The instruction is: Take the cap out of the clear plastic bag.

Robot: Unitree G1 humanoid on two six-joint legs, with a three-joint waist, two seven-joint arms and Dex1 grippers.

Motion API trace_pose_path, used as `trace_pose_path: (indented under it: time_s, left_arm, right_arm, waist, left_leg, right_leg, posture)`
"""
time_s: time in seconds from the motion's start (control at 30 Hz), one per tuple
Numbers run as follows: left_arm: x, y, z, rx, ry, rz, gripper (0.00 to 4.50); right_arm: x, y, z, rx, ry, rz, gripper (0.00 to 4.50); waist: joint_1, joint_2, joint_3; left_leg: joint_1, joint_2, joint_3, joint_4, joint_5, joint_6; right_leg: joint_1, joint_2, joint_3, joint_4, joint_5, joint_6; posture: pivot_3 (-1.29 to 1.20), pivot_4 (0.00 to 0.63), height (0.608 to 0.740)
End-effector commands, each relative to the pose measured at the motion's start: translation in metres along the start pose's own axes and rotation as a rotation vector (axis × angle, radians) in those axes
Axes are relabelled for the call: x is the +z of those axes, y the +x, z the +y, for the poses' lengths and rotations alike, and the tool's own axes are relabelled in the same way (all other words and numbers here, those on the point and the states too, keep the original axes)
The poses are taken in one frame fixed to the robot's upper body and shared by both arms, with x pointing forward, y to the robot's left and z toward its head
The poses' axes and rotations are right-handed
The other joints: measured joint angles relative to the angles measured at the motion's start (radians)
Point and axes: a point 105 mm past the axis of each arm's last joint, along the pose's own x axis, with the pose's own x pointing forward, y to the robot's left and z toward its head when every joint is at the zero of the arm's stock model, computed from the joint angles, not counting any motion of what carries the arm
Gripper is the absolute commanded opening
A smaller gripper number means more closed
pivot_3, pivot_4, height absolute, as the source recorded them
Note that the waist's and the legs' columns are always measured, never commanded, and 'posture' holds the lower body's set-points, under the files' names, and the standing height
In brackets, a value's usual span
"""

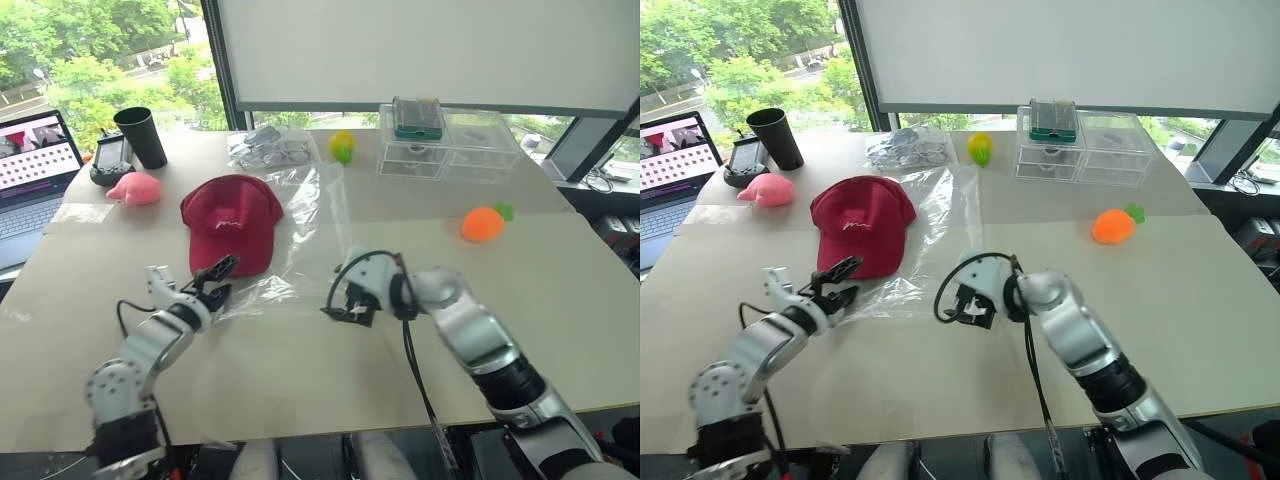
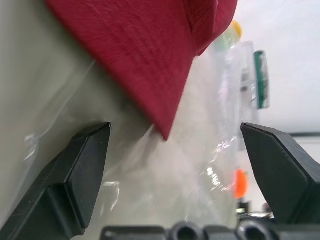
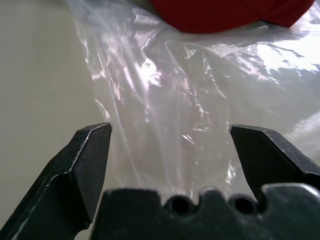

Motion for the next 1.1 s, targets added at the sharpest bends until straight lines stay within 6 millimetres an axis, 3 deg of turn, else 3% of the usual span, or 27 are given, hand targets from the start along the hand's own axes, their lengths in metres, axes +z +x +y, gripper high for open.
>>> trace_pose_path:
  time_s: [0.03, 0.13, 0.23, 0.3, 0.43, 0.6, 0.7, 0.77, 1.1]
  left_arm:
    - [0.032, -0.028, -0.005, 0.001, 0.237, -0.074, 4.5]
    - [0.048, -0.037, -0.008, 0.035, 0.481, -0.101, 4.5]
    - [0.066, -0.039, 0.003, 0.168, 0.722, -0.156, 4.5]
    - [0.073, -0.039, 0.011, 0.249, 0.841, -0.188, 4.5]
    - [0.087, -0.04, 0.029, 0.423, 0.909, -0.368, 4.5]
    - [0.09, -0.05, 0.054, 0.578, 0.779, -0.586, 4.5]
    - [0.088, -0.055, 0.068, 0.633, 0.756, -0.654, 4.5]
    - [0.086, -0.056, 0.071, 0.629, 0.735, -0.677, 4.5]
    - [0.089, -0.05, 0.068, 0.538, 0.795, -0.667, 4.5]
  right_arm:
    - [0.017, -0.037, -0.014, -0.018, 0.135, -0.124, 4.48]
    - [0.02, -0.051, -0.039, -0.131, 0.252, -0.187, 4.48]
    - [0.015, -0.063, -0.079, -0.364, 0.416, -0.243, 4.48]
    - [0.006, -0.066, -0.091, -0.475, 0.414, -0.226, 4.48]
    - [-0.024, -0.069, -0.111, -0.769, 0.372, -0.148, 4.48]
    - [-0.051, -0.072, -0.11, -0.965, 0.282, -0.121, 4.48]
    - [-0.074, -0.07, -0.102, -1.016, 0.167, -0.028, 4.48]
    - [-0.088, -0.073, -0.101, -1.062, 0.19, -0.018, 4.48]
    - [-0.099, -0.079, -0.1, -1.103, 0.194, -0.026, 4.48]
  waist:
    - [0.006, 0.002, 0.002]
    - [0.015, 0.001, 0.004]
    - [0.012, 0.001, 0.005]
    - [0.011, 0.001, 0.005]
    - [0.012, 0.001, 0.004]
    - [0.018, 0.001, 0.004]
    - [0.016, 0.001, 0.004]
    - [0.016, 0.001, 0.004]
    - [0.005, 0.0, 0.004]
  left_leg:
    - [0.0, 0.0, 0.0, -0.001, 0.0, 0.0]
    - [-0.001, 0.0, -0.001, 0.0, 0.0, 0.0]
    - [-0.002, -0.001, 0.001, 0.0, 0.0, -0.001]
    - [-0.004, -0.002, 0.002, 0.0, 0.0, -0.001]
    - [-0.01, -0.001, 0.003, -0.003, 0.0, 0.0]
    - [-0.026, -0.003, 0.004, -0.003, -0.002, -0.001]
    - [-0.026, -0.004, 0.006, -0.002, -0.003, -0.001]
    - [-0.024, -0.004, 0.007, -0.001, -0.003, -0.001]
    - [-0.012, -0.002, 0.017, 0.003, -0.001, 0.001]
  right_leg:
    - [0.0, 0.0, -0.001, 0.001, -0.001, -0.001]
    - [-0.002, -0.001, -0.002, 0.0, -0.004, -0.01]
    - [-0.003, -0.002, -0.001, -0.001, -0.004, -0.01]
    - [-0.005, -0.002, 0.001, -0.001, -0.004, -0.01]
    - [-0.009, -0.003, 0.0, -0.005, 0.0, -0.004]
    - [-0.024, -0.005, 0.001, -0.002, 0.004, -0.008]
    - [-0.024, -0.007, 0.003, -0.002, 0.005, -0.006]
    - [-0.022, -0.007, 0.004, -0.002, 0.006, -0.005]
    - [-0.013, -0.002, 0.015, -0.001, 0.006, 0.006]
  posture:
    - [0.0, 0.15, 0.74]
    - [0.0, 0.15, 0.74]
    - [0.0, 0.15, 0.74]
    - [0.0, 0.15, 0.74]
    - [0.0, 0.15, 0.74]
    - [0.0, 0.15, 0.74]
    - [0.0, 0.15, 0.74]
    - [0.0, 0.15, 0.74]
    - [0.0, 0.15, 0.74]
